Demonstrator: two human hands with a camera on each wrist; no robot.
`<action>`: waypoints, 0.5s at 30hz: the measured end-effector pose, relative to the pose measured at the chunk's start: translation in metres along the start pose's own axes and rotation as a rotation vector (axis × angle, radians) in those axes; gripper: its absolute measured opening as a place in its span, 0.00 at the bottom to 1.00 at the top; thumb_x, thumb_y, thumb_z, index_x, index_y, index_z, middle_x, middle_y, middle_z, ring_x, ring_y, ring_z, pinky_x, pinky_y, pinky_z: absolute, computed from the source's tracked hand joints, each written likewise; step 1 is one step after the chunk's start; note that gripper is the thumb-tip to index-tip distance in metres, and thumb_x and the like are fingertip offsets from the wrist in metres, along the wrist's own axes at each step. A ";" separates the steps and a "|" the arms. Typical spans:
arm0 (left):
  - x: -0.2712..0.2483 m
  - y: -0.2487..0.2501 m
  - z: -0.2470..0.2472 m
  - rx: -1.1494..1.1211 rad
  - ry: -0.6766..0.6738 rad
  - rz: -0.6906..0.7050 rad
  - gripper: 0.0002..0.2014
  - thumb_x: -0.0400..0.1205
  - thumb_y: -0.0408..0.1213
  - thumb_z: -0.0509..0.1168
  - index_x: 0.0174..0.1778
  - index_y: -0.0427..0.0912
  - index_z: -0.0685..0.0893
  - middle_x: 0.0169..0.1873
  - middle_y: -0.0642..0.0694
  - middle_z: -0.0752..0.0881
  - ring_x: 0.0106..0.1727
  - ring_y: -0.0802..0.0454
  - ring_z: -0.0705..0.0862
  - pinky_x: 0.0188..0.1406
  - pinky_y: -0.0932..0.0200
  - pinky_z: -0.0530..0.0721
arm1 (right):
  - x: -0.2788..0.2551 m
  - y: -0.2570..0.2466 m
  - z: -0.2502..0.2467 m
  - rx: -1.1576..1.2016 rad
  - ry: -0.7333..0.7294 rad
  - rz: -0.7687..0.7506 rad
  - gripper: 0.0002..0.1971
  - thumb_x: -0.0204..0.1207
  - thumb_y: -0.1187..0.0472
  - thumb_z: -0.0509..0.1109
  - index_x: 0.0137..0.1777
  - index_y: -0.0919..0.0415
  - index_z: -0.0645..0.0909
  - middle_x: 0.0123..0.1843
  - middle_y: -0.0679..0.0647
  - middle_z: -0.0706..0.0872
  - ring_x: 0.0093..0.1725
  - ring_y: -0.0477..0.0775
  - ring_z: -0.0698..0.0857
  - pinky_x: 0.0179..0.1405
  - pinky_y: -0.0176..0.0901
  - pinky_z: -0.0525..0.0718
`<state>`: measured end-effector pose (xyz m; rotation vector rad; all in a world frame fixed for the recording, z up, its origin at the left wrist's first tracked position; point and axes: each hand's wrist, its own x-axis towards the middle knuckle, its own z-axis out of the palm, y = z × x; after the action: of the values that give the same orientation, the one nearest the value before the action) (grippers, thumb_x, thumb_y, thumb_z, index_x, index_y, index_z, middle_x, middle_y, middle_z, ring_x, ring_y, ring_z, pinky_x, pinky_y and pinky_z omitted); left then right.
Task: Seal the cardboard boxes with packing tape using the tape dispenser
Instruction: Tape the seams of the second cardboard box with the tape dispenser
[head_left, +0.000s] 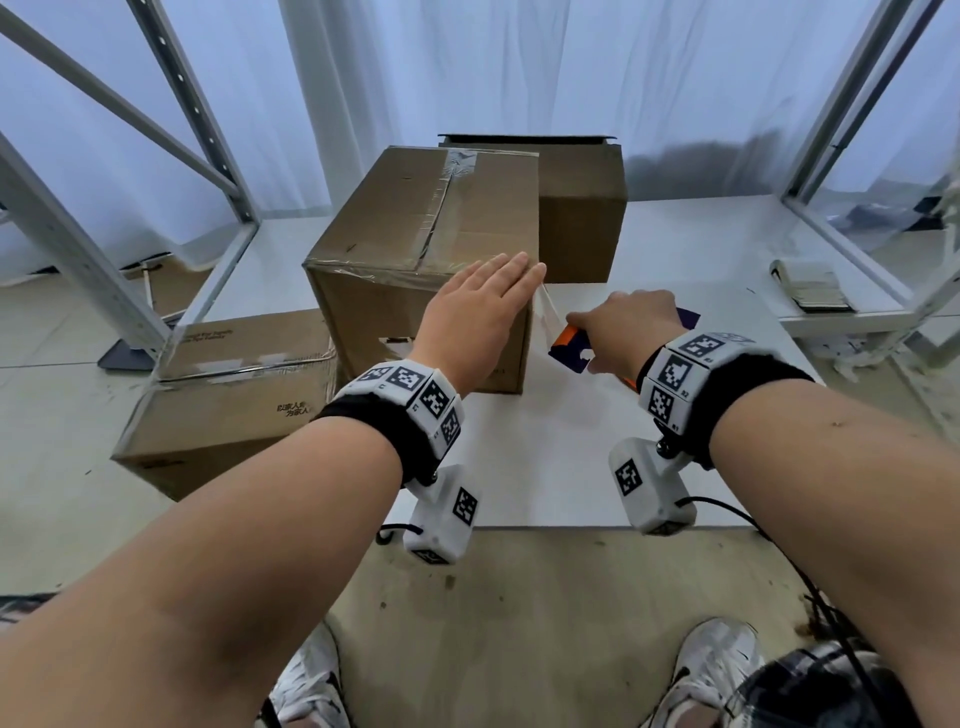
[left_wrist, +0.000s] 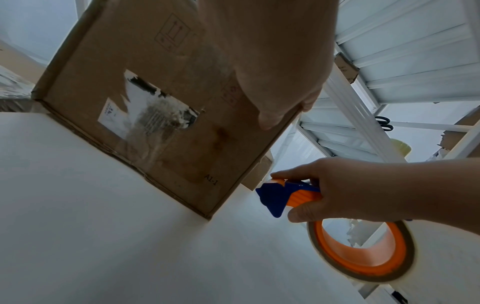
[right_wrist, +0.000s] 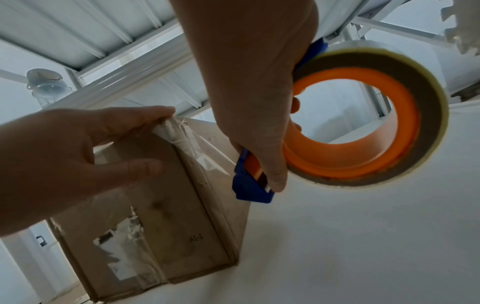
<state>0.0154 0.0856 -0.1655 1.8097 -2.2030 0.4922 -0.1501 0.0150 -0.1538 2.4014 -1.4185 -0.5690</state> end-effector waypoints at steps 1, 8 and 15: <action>0.000 0.000 0.000 0.003 -0.003 0.000 0.30 0.87 0.34 0.58 0.84 0.51 0.53 0.83 0.50 0.58 0.83 0.52 0.56 0.81 0.55 0.52 | -0.001 0.001 0.000 -0.012 0.002 0.001 0.24 0.78 0.46 0.68 0.73 0.44 0.68 0.51 0.54 0.78 0.57 0.59 0.81 0.46 0.51 0.75; 0.000 0.001 -0.006 0.006 -0.023 -0.005 0.30 0.87 0.32 0.56 0.84 0.51 0.53 0.83 0.50 0.58 0.83 0.52 0.56 0.81 0.56 0.52 | -0.005 0.003 -0.006 -0.086 -0.052 0.029 0.17 0.79 0.52 0.65 0.67 0.48 0.76 0.52 0.52 0.80 0.57 0.59 0.82 0.50 0.52 0.75; -0.001 0.000 -0.007 -0.023 -0.011 -0.024 0.28 0.89 0.35 0.53 0.84 0.52 0.53 0.83 0.51 0.57 0.83 0.53 0.56 0.81 0.57 0.51 | -0.012 0.037 0.012 0.248 0.016 0.078 0.25 0.77 0.42 0.67 0.73 0.44 0.69 0.61 0.55 0.81 0.60 0.60 0.81 0.50 0.50 0.78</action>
<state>0.0155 0.0897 -0.1594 1.8294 -2.1825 0.4507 -0.1892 0.0079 -0.1461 2.5150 -1.6537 -0.3731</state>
